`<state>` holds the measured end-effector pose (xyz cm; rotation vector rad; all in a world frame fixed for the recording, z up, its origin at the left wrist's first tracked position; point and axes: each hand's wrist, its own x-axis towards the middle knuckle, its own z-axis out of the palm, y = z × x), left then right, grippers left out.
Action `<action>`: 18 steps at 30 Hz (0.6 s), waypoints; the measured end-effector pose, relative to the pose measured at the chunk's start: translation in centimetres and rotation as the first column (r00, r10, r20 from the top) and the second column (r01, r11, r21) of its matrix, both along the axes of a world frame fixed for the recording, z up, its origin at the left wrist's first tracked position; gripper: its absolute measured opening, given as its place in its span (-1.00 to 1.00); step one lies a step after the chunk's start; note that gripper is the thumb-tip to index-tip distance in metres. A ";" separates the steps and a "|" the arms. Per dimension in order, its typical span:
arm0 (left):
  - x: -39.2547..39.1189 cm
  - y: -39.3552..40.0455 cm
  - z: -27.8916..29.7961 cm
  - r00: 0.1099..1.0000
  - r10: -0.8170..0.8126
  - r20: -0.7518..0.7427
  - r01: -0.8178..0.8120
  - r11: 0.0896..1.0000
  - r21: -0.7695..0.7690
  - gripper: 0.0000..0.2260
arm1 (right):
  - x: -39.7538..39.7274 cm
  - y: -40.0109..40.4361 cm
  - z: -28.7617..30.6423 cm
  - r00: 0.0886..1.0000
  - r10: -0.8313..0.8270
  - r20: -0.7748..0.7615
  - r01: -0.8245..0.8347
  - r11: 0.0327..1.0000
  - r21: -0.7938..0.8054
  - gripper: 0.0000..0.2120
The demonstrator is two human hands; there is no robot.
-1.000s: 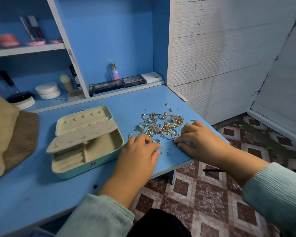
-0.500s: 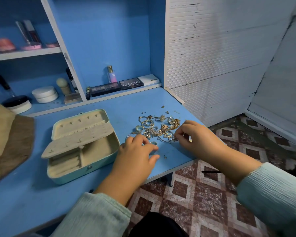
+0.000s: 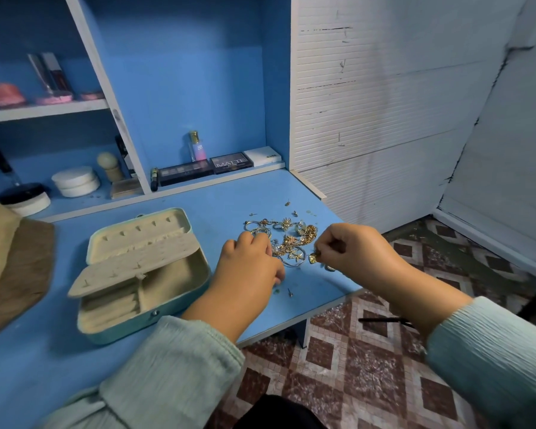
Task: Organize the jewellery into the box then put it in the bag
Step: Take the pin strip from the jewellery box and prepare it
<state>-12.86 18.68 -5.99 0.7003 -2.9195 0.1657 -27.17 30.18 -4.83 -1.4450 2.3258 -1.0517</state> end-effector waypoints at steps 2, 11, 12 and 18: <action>0.0 0.0 0.0 1.000 -0.008 -0.005 0.008 1.000 -0.015 -0.82 | 0.1 -0.1 0.0 0.999 -0.013 0.029 0.013 1.000 -0.004 -0.87; 0.0 -0.5 -0.1 0.993 -0.106 0.058 0.112 0.988 -0.107 -0.83 | 0.2 -0.2 0.3 0.990 -0.034 0.140 0.031 0.999 0.022 -0.83; 0.0 -0.5 -0.1 0.992 -0.109 0.066 0.116 0.987 -0.115 -0.83 | 0.4 -0.2 0.5 0.987 -0.036 0.159 0.034 0.999 0.014 -0.85; 1.2 -0.1 -0.1 0.998 -0.058 -0.032 0.052 0.985 -0.165 -0.86 | 1.5 -0.9 1.3 0.953 -0.023 0.303 0.041 0.998 -0.051 -0.87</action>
